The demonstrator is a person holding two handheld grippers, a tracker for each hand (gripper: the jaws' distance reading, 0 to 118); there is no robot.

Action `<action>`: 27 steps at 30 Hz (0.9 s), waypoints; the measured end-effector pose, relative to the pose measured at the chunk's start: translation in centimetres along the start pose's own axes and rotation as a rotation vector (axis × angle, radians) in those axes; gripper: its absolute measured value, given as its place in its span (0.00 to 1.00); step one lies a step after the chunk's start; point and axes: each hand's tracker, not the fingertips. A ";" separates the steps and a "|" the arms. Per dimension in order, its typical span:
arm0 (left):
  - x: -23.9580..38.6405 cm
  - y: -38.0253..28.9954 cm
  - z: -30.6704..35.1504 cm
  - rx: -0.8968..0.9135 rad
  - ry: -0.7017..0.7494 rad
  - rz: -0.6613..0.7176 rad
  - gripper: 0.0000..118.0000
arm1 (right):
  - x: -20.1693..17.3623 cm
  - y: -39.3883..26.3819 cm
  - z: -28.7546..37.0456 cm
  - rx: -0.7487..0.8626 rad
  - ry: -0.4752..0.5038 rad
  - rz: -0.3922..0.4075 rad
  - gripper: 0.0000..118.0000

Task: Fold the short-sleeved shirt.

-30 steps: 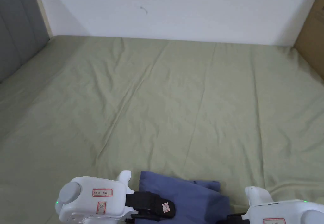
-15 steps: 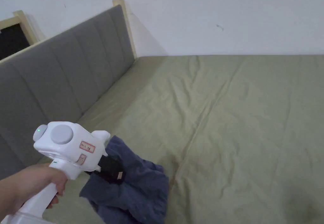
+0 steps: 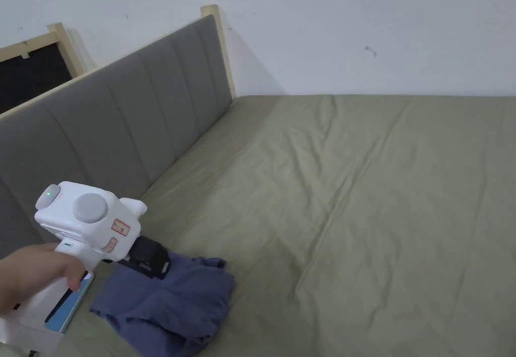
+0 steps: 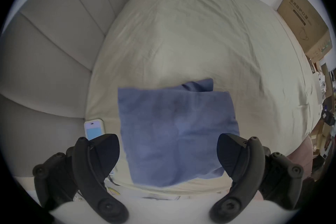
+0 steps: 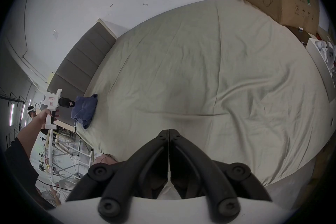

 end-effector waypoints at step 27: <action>29.7 -10.0 20.3 1.165 -0.023 0.147 0.01 | -5.0 2.3 13.2 0.693 0.007 0.185 0.00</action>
